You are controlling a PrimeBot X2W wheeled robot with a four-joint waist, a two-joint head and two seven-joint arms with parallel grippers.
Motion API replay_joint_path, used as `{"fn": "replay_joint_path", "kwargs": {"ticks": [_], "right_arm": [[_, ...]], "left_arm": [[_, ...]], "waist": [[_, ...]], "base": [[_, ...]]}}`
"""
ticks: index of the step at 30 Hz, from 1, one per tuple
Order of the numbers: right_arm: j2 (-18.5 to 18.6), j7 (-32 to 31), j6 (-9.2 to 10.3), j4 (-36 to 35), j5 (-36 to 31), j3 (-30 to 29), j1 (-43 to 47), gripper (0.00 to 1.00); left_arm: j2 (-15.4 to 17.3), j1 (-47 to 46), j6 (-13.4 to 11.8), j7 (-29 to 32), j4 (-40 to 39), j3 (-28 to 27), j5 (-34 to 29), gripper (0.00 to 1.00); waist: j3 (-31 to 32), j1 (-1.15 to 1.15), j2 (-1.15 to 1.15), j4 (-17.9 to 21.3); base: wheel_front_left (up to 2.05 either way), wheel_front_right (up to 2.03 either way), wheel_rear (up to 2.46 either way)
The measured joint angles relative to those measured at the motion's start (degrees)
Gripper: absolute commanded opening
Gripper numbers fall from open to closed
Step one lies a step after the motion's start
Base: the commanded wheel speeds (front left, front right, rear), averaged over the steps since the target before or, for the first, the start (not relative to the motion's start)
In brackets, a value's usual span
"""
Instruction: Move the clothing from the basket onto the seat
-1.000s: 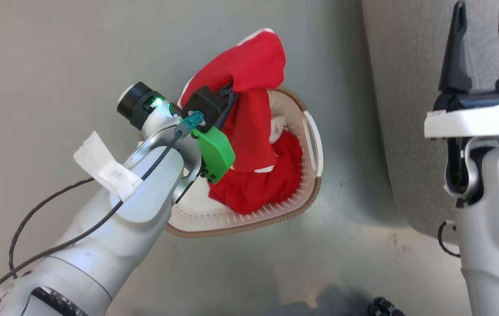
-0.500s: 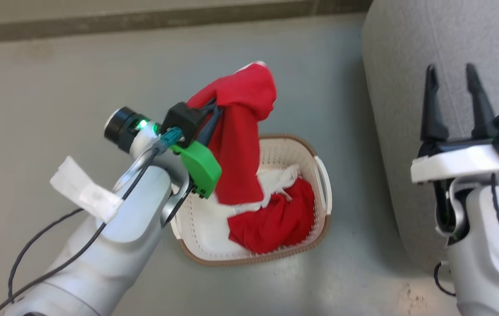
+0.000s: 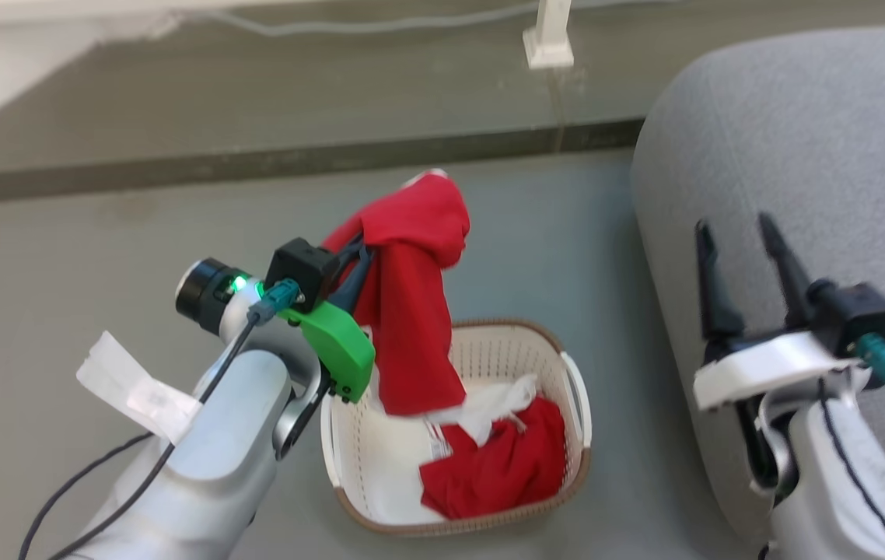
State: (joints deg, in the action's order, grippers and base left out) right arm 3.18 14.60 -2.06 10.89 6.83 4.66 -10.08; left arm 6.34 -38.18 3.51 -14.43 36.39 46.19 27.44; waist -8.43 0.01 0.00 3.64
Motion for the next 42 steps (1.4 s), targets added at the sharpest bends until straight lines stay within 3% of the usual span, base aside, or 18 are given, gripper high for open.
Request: {"fn": "replay_joint_path", "kwargs": {"ticks": [12, 25, 34, 42], "right_arm": [[-0.2, 0.0, -2.14, 1.9, -0.4, 6.0, 4.3, 1.0], [-0.2, 0.0, -2.94, 2.0, -0.3, 9.4, 4.9, 1.0], [-0.1, 0.0, -4.48, 2.3, -0.2, 19.1, 4.6, 1.0], [0.0, 0.0, -4.59, 2.8, 0.8, 26.2, 2.3, 1.0]], "left_arm": [[0.0, 1.9, 0.0, 0.0, -1.9, 0.3, 0.5, 0.0], [0.0, 1.6, 0.0, 2.3, -3.8, 0.5, 0.5, 0.0], [-0.7, -0.6, -0.1, 3.8, -5.5, 0.8, 0.5, 0.0], [-1.7, -3.1, -0.1, 4.4, -7.3, 1.6, 0.4, 0.0]], "waist": [[8.3, 0.0, 0.0, 0.6], [10.3, 0.0, 0.0, 1.4], [10.2, 0.0, 0.0, 1.5], [10.2, 0.0, 0.0, 1.0]], "base": [[0.0, 0.0, 0.0], [0.0, 0.0, 0.0], [0.0, 0.0, 0.0], [0.0, 0.0, 0.0]]}}
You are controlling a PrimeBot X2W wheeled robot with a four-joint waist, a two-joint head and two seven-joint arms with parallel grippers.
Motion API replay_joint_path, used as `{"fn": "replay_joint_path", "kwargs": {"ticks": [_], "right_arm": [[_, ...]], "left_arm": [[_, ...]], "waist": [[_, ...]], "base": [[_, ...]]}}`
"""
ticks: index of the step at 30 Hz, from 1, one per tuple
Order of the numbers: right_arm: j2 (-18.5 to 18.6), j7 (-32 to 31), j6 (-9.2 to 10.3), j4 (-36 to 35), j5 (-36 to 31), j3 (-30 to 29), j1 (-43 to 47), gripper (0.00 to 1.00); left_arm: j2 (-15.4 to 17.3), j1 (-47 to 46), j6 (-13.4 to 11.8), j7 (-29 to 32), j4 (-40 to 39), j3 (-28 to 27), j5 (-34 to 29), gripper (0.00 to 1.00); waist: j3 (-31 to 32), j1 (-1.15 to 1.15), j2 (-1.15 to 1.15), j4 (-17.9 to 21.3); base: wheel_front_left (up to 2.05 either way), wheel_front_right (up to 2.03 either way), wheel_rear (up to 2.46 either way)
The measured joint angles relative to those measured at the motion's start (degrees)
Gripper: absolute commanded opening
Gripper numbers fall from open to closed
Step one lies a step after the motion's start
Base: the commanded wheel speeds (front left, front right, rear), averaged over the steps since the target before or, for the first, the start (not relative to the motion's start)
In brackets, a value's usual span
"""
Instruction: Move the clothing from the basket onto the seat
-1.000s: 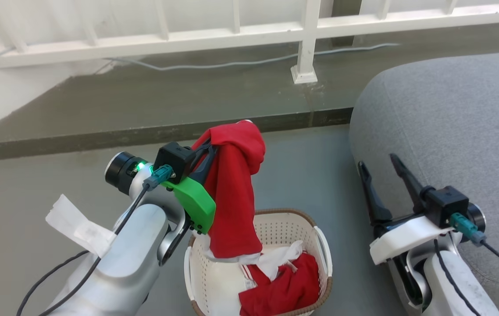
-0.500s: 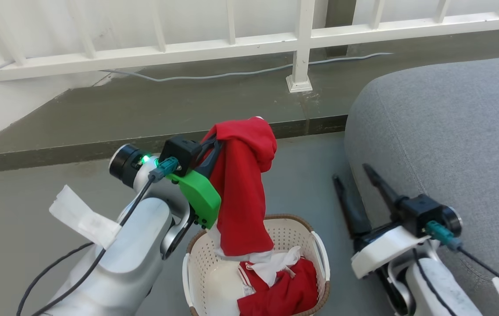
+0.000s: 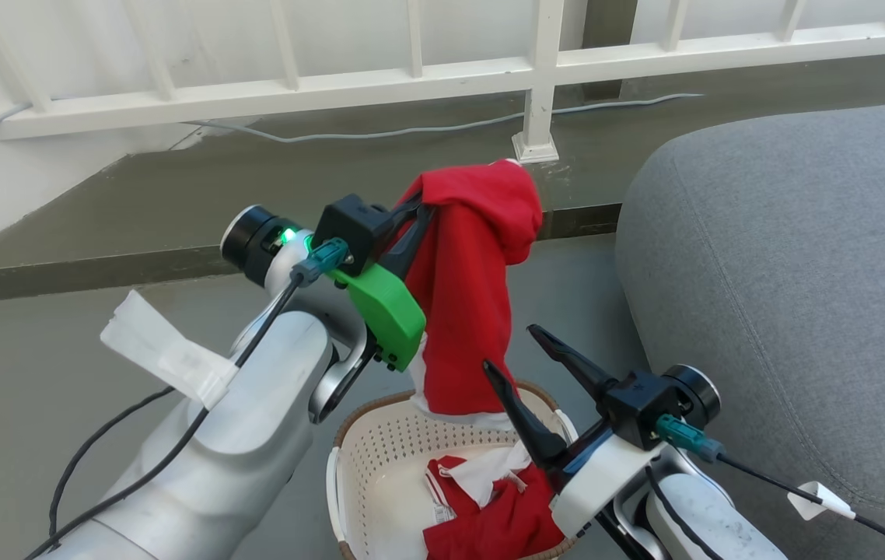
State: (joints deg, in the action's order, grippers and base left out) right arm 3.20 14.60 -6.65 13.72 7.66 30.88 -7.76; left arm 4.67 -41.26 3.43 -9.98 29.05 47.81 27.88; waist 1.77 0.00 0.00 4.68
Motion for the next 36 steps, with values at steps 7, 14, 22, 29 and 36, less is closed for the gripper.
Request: {"fn": "replay_joint_path", "kwargs": {"ticks": [7, 14, 22, 29, 36], "right_arm": [[0.1, 0.0, -0.16, 2.5, 1.4, 2.1, -2.8, 1.0], [0.3, 0.0, -0.4, 6.0, 3.6, 3.7, -5.9, 1.0], [0.3, 0.0, -0.25, 10.4, 6.7, 6.7, -8.5, 0.47], [0.3, 0.0, 0.74, 12.2, 7.1, 8.0, -10.6, 0.0], [0.3, 0.0, 2.32, 12.6, 8.6, 6.7, -11.6, 0.0]], "left_arm": [[-0.7, -1.4, 0.0, 1.2, -1.9, 0.5, 0.0, 0.0], [-1.7, -2.0, 0.0, 2.5, -3.6, 2.4, -0.1, 0.0], [-1.8, -2.2, -0.5, 3.5, -4.8, 2.7, -0.1, 0.0], [-1.9, -2.2, -0.7, 3.9, -5.5, 2.7, 0.1, 0.0], [-1.9, -1.9, -1.9, 4.0, -5.5, 1.5, 1.1, 0.0]], "waist": [[-0.1, 0.0, 0.0, -0.3], [-0.2, 0.0, 0.0, -1.3], [-0.2, 0.0, 0.0, -2.3], [-0.4, 0.0, 0.0, -2.7], [-0.7, 0.0, 0.0, -2.3]], "base": [[0.0, 0.0, 0.0], [0.0, 0.0, 0.0], [0.0, 0.0, 0.0], [0.0, 0.0, 0.0], [0.0, 0.0, 0.0]]}}
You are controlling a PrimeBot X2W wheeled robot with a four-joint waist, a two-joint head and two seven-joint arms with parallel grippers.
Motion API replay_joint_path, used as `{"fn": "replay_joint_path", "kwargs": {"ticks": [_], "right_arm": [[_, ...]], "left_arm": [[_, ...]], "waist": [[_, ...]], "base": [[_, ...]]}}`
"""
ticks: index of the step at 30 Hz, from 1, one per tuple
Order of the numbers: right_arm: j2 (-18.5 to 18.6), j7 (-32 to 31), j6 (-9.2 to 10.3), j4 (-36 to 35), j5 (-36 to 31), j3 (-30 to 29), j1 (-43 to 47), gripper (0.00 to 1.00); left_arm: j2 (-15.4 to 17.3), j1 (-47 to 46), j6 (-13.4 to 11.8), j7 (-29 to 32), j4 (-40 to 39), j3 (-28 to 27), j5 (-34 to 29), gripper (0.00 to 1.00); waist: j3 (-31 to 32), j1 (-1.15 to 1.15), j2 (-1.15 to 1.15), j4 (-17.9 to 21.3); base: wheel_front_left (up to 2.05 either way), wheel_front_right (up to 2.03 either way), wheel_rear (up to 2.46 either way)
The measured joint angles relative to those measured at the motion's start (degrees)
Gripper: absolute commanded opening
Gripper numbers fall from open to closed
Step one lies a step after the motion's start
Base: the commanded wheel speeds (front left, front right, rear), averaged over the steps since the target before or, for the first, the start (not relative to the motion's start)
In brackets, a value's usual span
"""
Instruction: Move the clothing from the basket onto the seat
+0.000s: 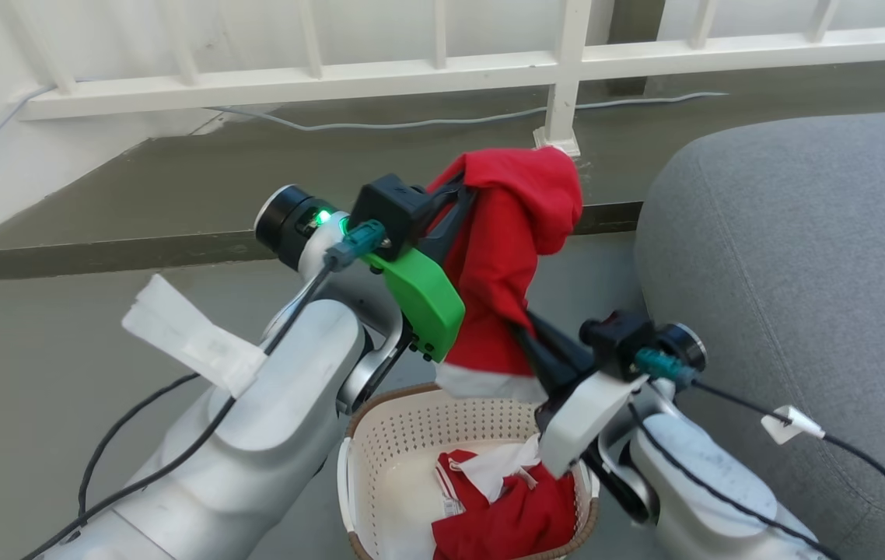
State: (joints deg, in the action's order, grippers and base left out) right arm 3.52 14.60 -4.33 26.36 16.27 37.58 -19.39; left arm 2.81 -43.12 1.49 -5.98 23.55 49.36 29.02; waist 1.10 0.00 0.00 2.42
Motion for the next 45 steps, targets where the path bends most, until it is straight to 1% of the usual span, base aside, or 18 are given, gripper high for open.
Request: {"fn": "replay_joint_path", "kwargs": {"ticks": [2, 3, 6, 7, 8, 11, 14, 19, 23, 26, 28, 30, 40, 45], "right_arm": [[0.0, 0.0, 0.89, -0.2, 0.2, -1.5, -0.5, 0.0], [0.0, 0.0, 1.02, -0.3, 0.4, -2.3, -0.6, 0.0], [0.0, 0.0, 2.01, -0.7, 0.4, -4.8, -1.1, 0.0], [0.0, 0.0, 2.23, -1.0, 0.4, -5.7, -1.3, 0.0], [0.1, 0.0, 2.77, -1.4, 0.4, -6.5, -1.4, 0.0], [0.8, 0.0, 3.54, -2.3, 0.4, -8.5, -1.4, 0.0], [2.2, 0.0, 4.46, -3.5, 0.3, -10.7, -1.4, 0.0], [4.2, 0.0, 5.9, -5.9, 0.3, -14.7, -1.6, 0.0], [5.8, 0.0, 6.97, -7.5, 0.3, -17.3, -1.6, 0.0], [6.9, 0.0, 7.16, -8.0, 0.3, -18.9, -1.6, 0.0], [7.7, 0.0, 7.5, -8.4, 0.3, -20.1, -1.5, 0.0], [8.2, 0.0, 7.92, -8.8, 0.3, -21.4, -1.5, 0.0], [10.8, 0.0, 8.05, -11.5, 0.2, -25.4, -1.2, 0.0], [11.4, 0.0, 8.08, -13.0, -0.1, -26.7, -1.1, 0.0]], "left_arm": [[0.0, 0.5, -0.3, 0.0, 0.0, -0.7, 1.2, 0.0], [0.0, 0.9, -0.5, 0.0, 0.1, -1.0, 1.6, 0.0], [0.1, 2.3, -1.1, 0.0, 0.3, -1.7, 2.3, 0.6], [0.2, 2.7, -1.2, -0.1, 0.4, -1.8, 2.6, 0.89], [0.2, 3.0, -1.5, -0.1, 0.5, -2.1, 2.6, 1.0], [0.4, 3.8, -1.6, -0.2, 0.9, -2.8, 3.0, 1.0], [0.6, 4.4, -1.8, -0.7, 1.1, -3.3, 3.4, 1.0], [1.6, 5.1, -1.8, -0.7, 1.5, -3.0, 3.6, 1.0], [1.6, 6.5, -1.5, -0.9, 1.4, -2.1, 3.6, 1.0], [1.3, 7.9, -1.2, -0.9, 1.2, -1.1, 4.0, 1.0], [1.1, 9.0, -0.9, -0.9, 0.9, -0.9, 5.6, 1.0], [1.1, 9.9, -0.9, -1.2, 0.4, -0.4, 5.6, 1.0], [0.5, 11.5, 1.1, -1.1, -1.6, 4.3, 5.5, 1.0], [0.4, 11.8, 1.5, -1.1, -2.4, 5.4, 5.0, 1.0]], "waist": [[-0.1, 0.0, 0.0, 0.4], [-0.2, 0.0, 0.0, 0.6], [-0.4, 0.0, 0.0, 1.2], [-0.5, 0.0, 0.0, 1.5], [-0.5, 0.0, 0.0, 1.7], [-0.7, 0.0, 0.0, 2.5], [-0.8, 0.0, 0.0, 3.3], [-1.1, 0.0, 0.0, 4.7], [-1.4, 0.0, 0.0, 5.7], [-1.7, 0.0, 0.0, 6.5], [-1.8, 0.0, 0.0, 7.1], [-2.0, 0.0, 0.0, 7.8], [-3.4, 0.0, 0.0, 12.5], [-4.0, 0.0, 0.0, 15.5]], "base": [[0.0, 0.0, 0.0], [0.0, 0.0, 0.0], [0.0, 0.0, 0.0], [0.0, 0.0, 0.0], [0.0, 0.0, 0.0], [0.0, 0.0, 0.0], [0.0, 0.0, 0.0], [0.0, 0.0, 0.0], [0.0, 0.0, 0.0], [0.0, 0.0, 0.0], [0.0, 0.0, 0.0], [0.0, 0.0, 0.0], [0.0, 0.0, 0.0], [0.0, 0.0, 0.0]]}}
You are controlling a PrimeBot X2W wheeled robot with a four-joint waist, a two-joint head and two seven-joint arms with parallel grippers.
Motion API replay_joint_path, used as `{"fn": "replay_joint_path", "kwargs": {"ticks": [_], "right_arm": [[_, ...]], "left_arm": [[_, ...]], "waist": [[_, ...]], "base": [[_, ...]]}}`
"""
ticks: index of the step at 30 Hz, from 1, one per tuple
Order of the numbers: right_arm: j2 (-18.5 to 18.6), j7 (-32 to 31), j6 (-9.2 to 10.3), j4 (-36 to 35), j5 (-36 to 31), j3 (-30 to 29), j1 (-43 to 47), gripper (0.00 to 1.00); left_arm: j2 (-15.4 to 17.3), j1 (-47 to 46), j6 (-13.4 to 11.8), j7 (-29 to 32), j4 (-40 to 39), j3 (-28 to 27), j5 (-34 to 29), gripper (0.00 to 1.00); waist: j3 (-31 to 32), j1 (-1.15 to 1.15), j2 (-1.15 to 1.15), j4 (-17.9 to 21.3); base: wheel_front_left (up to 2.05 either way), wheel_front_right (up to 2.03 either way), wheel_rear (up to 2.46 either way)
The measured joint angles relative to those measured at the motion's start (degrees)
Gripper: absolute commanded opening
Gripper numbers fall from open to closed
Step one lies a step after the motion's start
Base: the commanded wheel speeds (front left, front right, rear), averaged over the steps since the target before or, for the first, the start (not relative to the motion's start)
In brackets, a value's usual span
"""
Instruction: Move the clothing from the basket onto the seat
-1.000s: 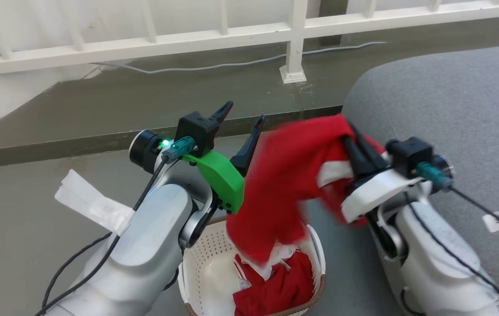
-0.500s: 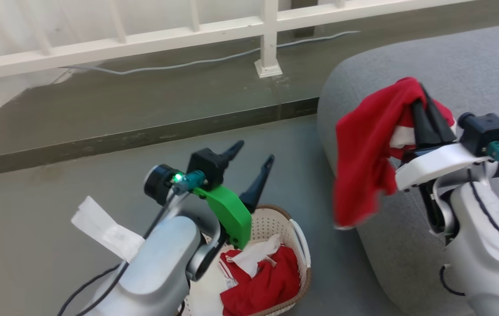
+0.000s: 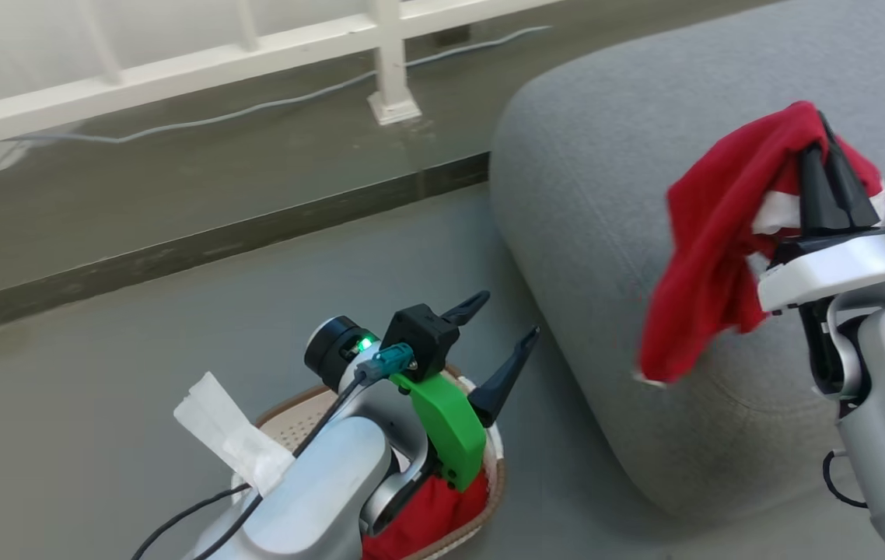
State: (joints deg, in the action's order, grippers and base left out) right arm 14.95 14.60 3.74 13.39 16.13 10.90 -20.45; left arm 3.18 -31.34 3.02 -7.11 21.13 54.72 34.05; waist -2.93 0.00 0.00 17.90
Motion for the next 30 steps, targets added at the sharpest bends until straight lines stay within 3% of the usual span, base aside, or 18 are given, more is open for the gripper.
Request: {"fn": "replay_joint_path", "kwargs": {"ticks": [17, 27, 30], "right_arm": [[1.4, 0.0, -0.09, -2.6, 0.0, -4.1, 1.2, 0.0], [0.7, 0.0, -0.31, -2.9, 0.5, -5.4, 0.4, 0.0], [0.7, 0.0, -1.2, -1.8, 0.5, -5.4, -2.4, 0.0]], "left_arm": [[-0.1, 0.2, 0.0, 0.6, -3.3, 2.3, -0.8, 1.0], [-0.1, -0.7, 0.0, 1.6, -3.7, 3.1, -1.7, 1.0], [0.0, -1.3, -0.2, 2.1, -4.1, 2.9, -2.7, 1.0]], "waist": [[-3.0, 0.0, 0.0, 11.5], [-7.5, 0.0, 0.0, 13.6], [-8.6, 0.0, 0.0, 13.7]], "base": [[0.0, 0.0, 0.0], [0.0, 0.0, 0.0], [0.0, 0.0, 0.0]]}}
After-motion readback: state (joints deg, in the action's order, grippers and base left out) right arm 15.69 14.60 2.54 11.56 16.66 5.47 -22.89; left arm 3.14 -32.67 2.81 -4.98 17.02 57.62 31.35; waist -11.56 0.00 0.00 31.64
